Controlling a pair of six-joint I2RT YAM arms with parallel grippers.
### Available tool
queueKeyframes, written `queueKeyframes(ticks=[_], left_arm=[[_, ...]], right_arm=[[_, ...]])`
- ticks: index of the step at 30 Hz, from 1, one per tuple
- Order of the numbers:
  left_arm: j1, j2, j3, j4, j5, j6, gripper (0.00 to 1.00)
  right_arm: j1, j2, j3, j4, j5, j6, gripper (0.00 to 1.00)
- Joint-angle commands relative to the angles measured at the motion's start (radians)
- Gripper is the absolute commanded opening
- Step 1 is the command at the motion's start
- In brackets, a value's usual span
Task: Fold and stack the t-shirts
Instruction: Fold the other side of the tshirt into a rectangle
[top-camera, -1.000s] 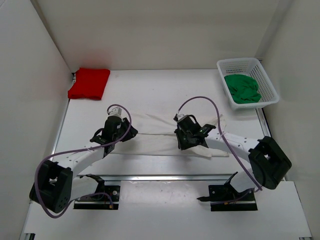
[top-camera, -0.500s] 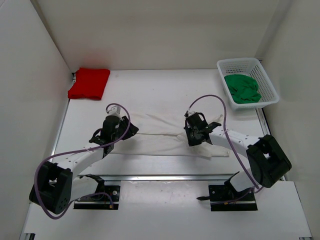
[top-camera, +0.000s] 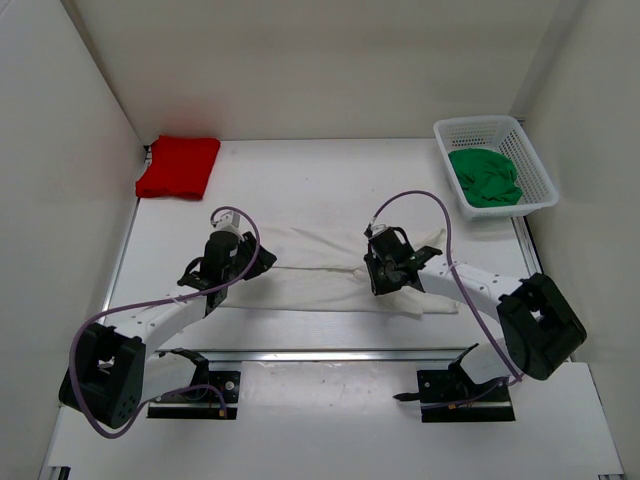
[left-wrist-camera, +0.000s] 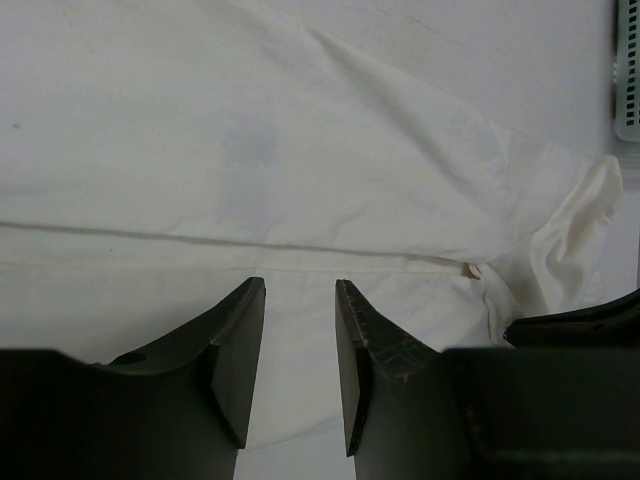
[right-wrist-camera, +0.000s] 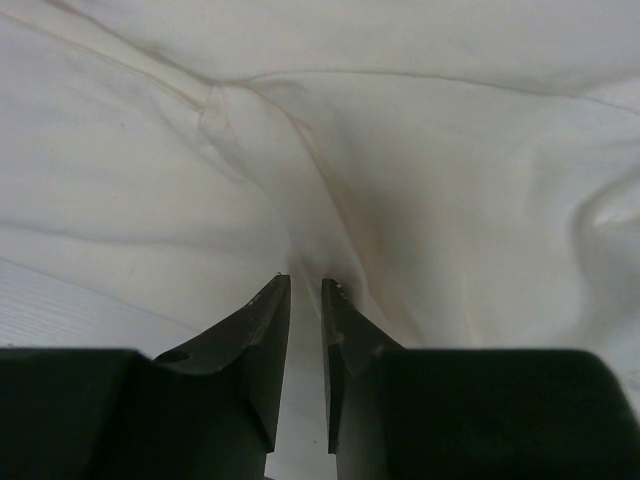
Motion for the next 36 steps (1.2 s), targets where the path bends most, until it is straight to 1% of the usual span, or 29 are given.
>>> queueKeyframes(ticks=[1,7,10,11,13,15,16,17,21,24,31,35,36], left_arm=[[0.006,-0.023,-0.008,0.018,0.016,-0.002,0.45],[0.006,-0.019,-0.015,0.023,0.02,-0.008,0.45],[0.012,-0.023,-0.015,0.027,0.023,-0.005,0.45],[0.011,-0.025,-0.019,0.029,0.025,-0.009,0.45],[0.009,-0.02,-0.012,0.026,0.028,-0.005,0.45],[0.008,-0.023,-0.01,0.026,0.034,-0.009,0.44],[0.009,-0.023,-0.01,0.027,0.03,-0.008,0.46],[0.011,-0.023,-0.008,0.026,0.036,-0.006,0.45],[0.009,-0.039,-0.001,0.018,0.03,-0.006,0.46],[0.009,-0.049,0.004,0.012,0.037,-0.017,0.46],[0.024,-0.063,0.004,0.009,0.056,-0.025,0.45],[0.037,-0.08,-0.004,0.008,0.076,-0.026,0.46],[0.037,-0.085,-0.007,0.005,0.068,-0.025,0.46]], right_arm=[[-0.007,0.012,-0.006,0.003,-0.012,-0.014,0.19],[-0.003,0.062,-0.003,0.005,-0.032,-0.014,0.23],[0.008,0.075,0.013,0.013,-0.026,-0.011,0.21],[0.005,0.075,0.006,0.007,-0.023,-0.008,0.17],[0.01,0.064,0.01,0.002,-0.015,-0.005,0.13],[0.005,0.041,0.015,0.003,-0.017,-0.003,0.07],[-0.001,0.02,0.017,-0.01,-0.017,0.0,0.02],[-0.007,0.007,0.015,-0.012,-0.017,-0.002,0.0],[0.005,-0.028,0.064,-0.058,-0.04,0.003,0.0],[0.023,-0.028,0.095,-0.09,-0.109,0.0,0.0],[0.056,0.053,0.153,-0.067,-0.236,0.012,0.0],[0.083,0.118,0.17,-0.058,-0.242,0.02,0.0],[0.085,0.127,0.173,-0.064,-0.235,0.023,0.03]])
